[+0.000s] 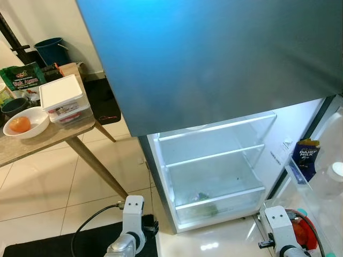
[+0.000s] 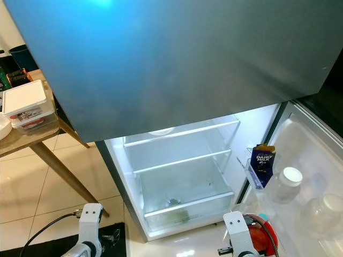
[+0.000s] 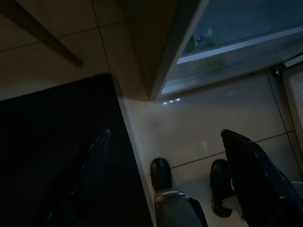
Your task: Restocking fridge
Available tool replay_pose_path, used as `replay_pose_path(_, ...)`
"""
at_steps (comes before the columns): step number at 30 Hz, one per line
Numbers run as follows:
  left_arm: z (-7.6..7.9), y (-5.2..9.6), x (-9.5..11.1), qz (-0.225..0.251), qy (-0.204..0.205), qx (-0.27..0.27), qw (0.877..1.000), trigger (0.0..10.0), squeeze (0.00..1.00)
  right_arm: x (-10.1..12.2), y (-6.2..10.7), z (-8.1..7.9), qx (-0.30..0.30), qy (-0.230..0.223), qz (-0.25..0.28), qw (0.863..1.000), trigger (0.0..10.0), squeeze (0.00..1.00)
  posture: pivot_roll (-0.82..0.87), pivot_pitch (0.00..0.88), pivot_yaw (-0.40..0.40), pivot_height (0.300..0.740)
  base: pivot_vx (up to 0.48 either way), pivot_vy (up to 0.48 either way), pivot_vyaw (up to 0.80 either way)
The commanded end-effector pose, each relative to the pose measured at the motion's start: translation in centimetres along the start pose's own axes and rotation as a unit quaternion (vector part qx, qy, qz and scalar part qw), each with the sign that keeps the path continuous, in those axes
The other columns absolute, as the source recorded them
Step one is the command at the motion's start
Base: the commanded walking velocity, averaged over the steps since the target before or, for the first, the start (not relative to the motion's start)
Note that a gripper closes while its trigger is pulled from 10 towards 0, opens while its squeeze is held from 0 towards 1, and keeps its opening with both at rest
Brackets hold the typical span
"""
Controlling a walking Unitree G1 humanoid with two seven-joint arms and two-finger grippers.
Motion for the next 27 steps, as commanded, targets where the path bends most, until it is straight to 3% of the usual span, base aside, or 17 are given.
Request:
replay_pose_path(1, -0.4, 0.2, -0.6, -0.008, 0.004, 0.006, 1.0, 10.0, 0.0, 0.1, 0.0, -0.4, 0.002, -0.004, 0.002, 1.0, 10.0, 0.0, -0.09, 0.113, 0.092, 0.74, 0.0, 0.0, 0.0)
replay_pose_path(5, -0.3, 0.1, -0.6, -0.007, 0.001, 0.004, 1.0, 10.0, 0.0, 0.1, 0.0, -0.4, 0.002, -0.005, 0.003, 1.0, 10.0, 0.0, -0.09, 0.115, 0.092, 0.74, 0.0, 0.0, 0.0)
replay_pose_path(11, -0.1, 0.0, -0.4, -0.009, -0.007, 0.002, 1.0, 10.0, 0.0, 0.3, -0.1, -0.4, 0.001, -0.005, 0.005, 1.0, 10.0, 0.0, -0.09, 0.115, 0.093, 0.74, 0.0, -0.48, 0.0)
replay_pose_path(24, -0.4, 0.0, -0.2, -0.001, 0.007, 0.012, 1.0, 10.0, 0.0, 0.5, -0.1, -0.6, 0.007, -0.006, 0.009, 1.0, 10.0, 0.0, -0.09, 0.117, 0.092, 0.74, 0.0, 0.0, 0.0)
replay_pose_path(27, -0.6, 0.1, -0.1, 0.007, 0.0, 0.017, 1.0, 10.0, 0.0, 1.5, -0.1, -1.6, 0.038, -0.005, 0.041, 0.998, 10.0, 0.0, -0.09, 0.117, 0.094, 0.74, 0.0, 0.0, 0.0)
Point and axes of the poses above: a point about 5 cm out from each wrist's last joint towards the gripper, its own y axis pointing back from the gripper into the wrist, its own x axis along the axis of the wrist's last joint, z = x × y, the point moved 3 cm from there along -y, pointing out of the wrist towards the gripper, and after that the axes turned 6 degrees about y, right-handed, at the moved point
